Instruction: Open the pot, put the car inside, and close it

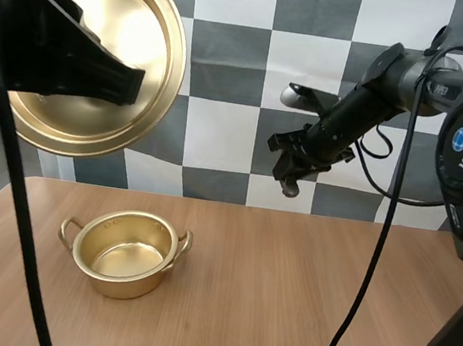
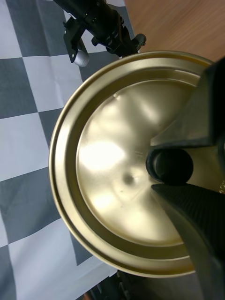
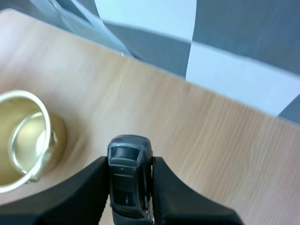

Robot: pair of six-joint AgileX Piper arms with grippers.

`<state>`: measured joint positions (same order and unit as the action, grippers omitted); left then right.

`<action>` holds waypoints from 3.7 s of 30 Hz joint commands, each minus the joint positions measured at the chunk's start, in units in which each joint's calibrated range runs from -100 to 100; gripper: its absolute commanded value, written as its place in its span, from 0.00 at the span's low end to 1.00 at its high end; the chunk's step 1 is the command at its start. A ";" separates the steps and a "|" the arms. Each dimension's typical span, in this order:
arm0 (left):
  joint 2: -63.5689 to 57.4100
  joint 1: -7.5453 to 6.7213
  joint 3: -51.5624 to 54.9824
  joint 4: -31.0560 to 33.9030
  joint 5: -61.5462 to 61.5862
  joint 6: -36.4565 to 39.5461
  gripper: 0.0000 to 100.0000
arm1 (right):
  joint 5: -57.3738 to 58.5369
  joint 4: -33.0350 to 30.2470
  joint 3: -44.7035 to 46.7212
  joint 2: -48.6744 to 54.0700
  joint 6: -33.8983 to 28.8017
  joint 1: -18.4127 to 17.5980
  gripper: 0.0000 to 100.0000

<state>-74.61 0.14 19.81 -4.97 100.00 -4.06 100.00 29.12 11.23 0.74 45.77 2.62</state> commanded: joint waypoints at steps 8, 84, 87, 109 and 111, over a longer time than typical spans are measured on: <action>-5.62 0.05 -4.10 7.81 0.00 -0.05 0.00 | 0.00 0.17 -0.14 1.03 0.08 -1.49 0.00; -12.50 0.05 -4.10 9.97 0.00 -0.17 0.00 | 0.00 9.75 -9.16 -25.92 8.09 -26.33 0.00; -12.50 0.05 -4.10 9.97 0.00 -0.17 0.00 | 0.00 9.59 -10.69 -27.61 8.09 -26.33 0.00; -12.62 0.05 -4.10 9.97 0.00 -0.15 0.00 | 0.00 6.45 -15.14 -36.17 7.99 -26.33 0.00; -12.62 0.05 -4.10 9.97 0.00 -0.15 0.00 | 0.00 5.69 -15.14 -36.17 7.89 -26.33 0.00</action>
<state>-87.19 0.14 15.66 4.97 99.97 -4.24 100.00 35.12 -3.85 -35.34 53.76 -23.69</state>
